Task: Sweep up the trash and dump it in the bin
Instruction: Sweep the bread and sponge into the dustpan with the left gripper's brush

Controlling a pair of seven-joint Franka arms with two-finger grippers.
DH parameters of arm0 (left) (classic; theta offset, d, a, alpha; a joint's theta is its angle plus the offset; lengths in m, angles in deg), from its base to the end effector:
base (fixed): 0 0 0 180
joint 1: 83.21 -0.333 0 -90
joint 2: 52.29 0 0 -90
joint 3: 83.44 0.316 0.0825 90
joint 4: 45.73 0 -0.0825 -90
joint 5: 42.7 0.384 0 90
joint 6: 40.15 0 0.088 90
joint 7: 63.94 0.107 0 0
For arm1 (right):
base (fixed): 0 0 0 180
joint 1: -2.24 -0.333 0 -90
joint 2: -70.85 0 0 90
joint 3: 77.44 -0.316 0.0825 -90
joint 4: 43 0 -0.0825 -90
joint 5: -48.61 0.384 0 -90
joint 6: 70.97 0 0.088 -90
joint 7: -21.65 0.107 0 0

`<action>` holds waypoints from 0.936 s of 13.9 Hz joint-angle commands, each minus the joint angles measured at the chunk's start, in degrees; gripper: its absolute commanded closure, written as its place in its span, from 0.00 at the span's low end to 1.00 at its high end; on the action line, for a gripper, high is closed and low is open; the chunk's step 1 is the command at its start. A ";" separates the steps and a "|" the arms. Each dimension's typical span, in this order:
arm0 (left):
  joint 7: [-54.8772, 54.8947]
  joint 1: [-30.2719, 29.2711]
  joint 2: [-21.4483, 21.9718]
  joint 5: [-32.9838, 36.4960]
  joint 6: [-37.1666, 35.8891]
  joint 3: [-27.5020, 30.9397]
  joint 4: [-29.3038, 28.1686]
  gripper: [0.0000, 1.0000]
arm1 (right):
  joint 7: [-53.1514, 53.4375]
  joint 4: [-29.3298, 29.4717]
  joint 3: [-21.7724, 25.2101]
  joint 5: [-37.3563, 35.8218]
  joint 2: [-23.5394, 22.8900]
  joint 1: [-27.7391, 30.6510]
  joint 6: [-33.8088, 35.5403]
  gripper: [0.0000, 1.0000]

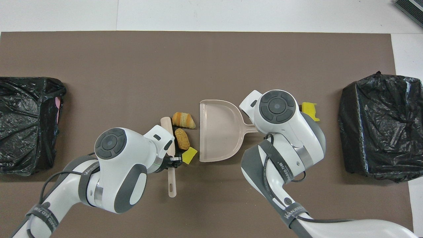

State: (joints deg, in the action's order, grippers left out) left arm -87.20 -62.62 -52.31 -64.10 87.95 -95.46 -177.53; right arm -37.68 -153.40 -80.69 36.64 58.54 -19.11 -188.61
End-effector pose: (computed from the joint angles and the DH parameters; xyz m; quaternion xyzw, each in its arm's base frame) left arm 0.4204 -0.2819 0.3435 0.9885 0.0388 -0.0949 0.1108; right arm 0.5457 0.2361 0.3727 0.7044 0.7034 -0.0667 0.0673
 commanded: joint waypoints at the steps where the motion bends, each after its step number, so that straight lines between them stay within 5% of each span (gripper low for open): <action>1: -0.82 4.96 1.35 -4.77 3.28 0.86 -1.01 1.00 | 2.44 -1.40 -0.44 -0.60 -0.34 -1.94 -2.94 1.00; 7: -6.98 8.94 0.47 -7.95 2.33 0.78 2.95 1.00 | 5.10 -1.04 -0.44 0.37 -1.92 -3.35 -5.76 1.00; 13: -3.21 -2.73 1.43 -7.95 -7.87 0.87 8.84 1.00 | 1.14 0.19 -0.44 0.37 -1.14 -1.51 -4.18 1.00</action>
State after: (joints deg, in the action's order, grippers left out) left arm -92.23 -61.95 -51.70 -71.14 82.44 -94.21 -169.59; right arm -35.06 -153.79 -80.70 36.70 57.21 -22.08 -192.65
